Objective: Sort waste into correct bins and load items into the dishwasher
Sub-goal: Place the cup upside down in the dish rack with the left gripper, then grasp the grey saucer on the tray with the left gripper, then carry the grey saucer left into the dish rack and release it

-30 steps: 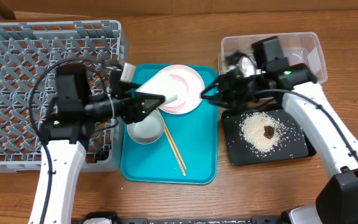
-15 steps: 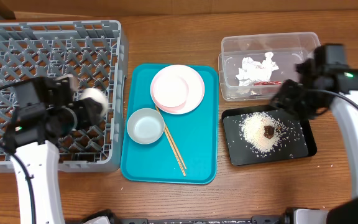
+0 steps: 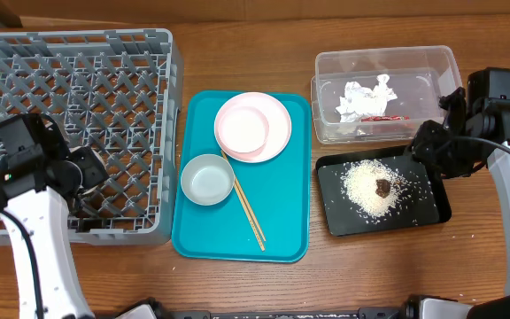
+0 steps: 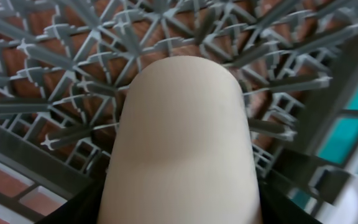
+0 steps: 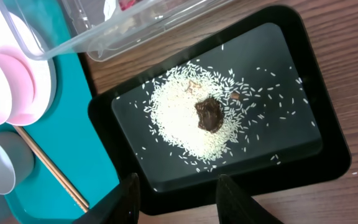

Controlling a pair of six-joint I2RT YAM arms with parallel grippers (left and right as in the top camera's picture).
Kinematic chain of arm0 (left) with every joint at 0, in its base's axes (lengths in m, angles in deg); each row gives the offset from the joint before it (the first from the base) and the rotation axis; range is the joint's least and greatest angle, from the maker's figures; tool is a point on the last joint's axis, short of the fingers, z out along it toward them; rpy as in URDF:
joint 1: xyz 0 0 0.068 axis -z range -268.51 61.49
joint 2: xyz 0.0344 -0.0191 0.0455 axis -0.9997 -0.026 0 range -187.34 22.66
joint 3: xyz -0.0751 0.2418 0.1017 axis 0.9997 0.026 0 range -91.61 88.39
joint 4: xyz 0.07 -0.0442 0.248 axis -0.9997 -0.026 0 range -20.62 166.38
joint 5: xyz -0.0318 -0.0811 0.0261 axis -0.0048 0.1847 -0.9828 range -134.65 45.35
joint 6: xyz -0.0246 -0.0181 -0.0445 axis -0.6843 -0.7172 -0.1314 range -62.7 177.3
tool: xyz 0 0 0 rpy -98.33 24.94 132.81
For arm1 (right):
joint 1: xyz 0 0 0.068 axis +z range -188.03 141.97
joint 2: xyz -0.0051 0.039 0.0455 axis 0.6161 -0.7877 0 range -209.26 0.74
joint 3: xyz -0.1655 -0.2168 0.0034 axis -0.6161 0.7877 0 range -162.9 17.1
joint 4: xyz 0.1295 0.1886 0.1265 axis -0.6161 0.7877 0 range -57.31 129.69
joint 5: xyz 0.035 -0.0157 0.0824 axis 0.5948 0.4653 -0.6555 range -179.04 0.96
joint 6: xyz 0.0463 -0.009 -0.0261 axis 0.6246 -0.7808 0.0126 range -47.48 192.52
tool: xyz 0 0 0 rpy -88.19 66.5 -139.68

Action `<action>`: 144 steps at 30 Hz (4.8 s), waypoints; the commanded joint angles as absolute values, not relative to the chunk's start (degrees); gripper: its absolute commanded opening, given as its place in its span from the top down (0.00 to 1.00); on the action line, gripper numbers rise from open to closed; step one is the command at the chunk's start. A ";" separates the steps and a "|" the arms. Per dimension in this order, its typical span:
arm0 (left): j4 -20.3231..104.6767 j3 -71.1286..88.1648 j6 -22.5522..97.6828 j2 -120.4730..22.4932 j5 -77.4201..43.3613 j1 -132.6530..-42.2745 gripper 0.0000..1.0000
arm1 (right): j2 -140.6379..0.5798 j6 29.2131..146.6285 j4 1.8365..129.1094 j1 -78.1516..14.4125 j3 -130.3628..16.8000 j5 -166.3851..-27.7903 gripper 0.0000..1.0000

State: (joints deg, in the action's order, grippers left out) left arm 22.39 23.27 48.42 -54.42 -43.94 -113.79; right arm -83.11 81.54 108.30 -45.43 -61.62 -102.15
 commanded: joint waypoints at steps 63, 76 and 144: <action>15.19 11.43 56.72 -82.86 -41.03 -64.46 0.34 | -82.63 80.99 109.55 -45.50 -62.37 -101.62 0.57; 15.33 11.43 55.54 -89.02 -41.05 -64.48 0.65 | -82.63 80.99 109.57 -45.50 -62.37 -101.64 0.57; 9.07 -3.68 83.67 -86.05 13.90 -113.92 0.96 | -82.63 81.01 109.98 -45.50 -62.37 -101.49 0.57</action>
State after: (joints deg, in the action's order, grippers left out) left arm 9.10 -2.83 81.92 -84.45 11.19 -112.39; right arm -83.11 81.45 110.23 -45.45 -61.62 -102.08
